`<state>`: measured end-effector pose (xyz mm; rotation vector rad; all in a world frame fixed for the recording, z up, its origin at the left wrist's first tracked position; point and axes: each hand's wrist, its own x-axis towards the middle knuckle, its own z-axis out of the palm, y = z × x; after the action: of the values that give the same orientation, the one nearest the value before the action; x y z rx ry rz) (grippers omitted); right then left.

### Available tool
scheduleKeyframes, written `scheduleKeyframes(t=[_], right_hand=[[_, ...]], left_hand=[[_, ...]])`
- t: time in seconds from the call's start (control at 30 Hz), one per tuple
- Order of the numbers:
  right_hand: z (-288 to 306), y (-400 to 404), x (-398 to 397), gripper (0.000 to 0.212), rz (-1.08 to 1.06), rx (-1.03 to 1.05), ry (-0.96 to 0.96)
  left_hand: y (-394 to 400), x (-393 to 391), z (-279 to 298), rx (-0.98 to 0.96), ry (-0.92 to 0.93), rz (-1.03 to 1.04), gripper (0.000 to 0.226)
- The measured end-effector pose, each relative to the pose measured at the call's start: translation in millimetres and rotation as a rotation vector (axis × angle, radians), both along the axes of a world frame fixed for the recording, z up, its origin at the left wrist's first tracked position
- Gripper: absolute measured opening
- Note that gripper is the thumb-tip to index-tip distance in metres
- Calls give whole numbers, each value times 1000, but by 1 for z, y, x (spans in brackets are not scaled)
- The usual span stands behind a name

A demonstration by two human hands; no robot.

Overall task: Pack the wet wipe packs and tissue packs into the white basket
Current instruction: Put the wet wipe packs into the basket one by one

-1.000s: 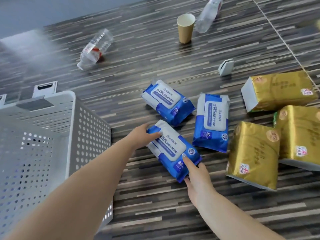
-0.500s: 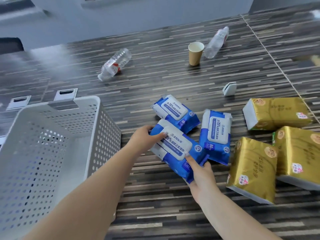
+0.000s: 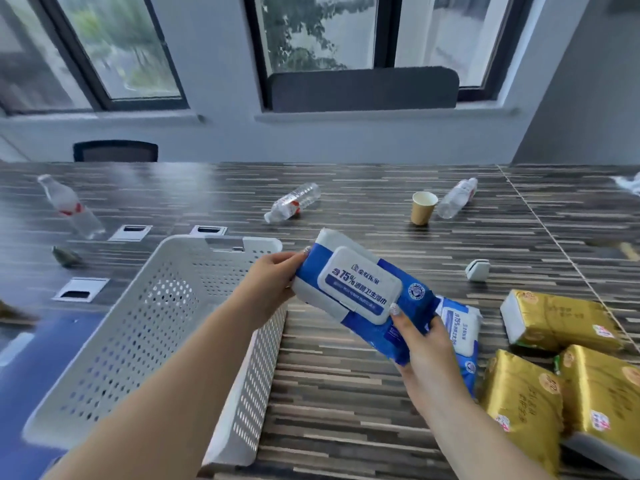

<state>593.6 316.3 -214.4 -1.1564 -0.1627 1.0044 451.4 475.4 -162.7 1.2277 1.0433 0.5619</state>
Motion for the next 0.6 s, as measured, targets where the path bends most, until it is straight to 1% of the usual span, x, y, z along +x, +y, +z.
scheduleKeyframes(t=[0.07,0.2,0.37,0.43,0.47,0.53,0.57,0.6], right_hand=[[10,6,-11,68,11,10,-55],[21,17,-36,66,46,14,-118],[30,30,-65,58,89,33,-110],[34,36,-77,60,108,41,-101],[36,40,-83,61,122,37,-102],[38,48,-93,51,154,28,-100],[39,52,-96,43,168,26,-92],[40,56,-99,37,180,18,-76]], left_hand=[[1,-18,6,15,-11,19,24],[1,-50,15,133,33,114,21],[10,-89,21,258,112,211,23],[16,-104,21,292,102,249,24],[19,-112,21,300,94,266,24],[20,-125,20,277,74,323,22],[20,-132,19,228,30,373,19],[18,-137,18,138,-50,423,20]])
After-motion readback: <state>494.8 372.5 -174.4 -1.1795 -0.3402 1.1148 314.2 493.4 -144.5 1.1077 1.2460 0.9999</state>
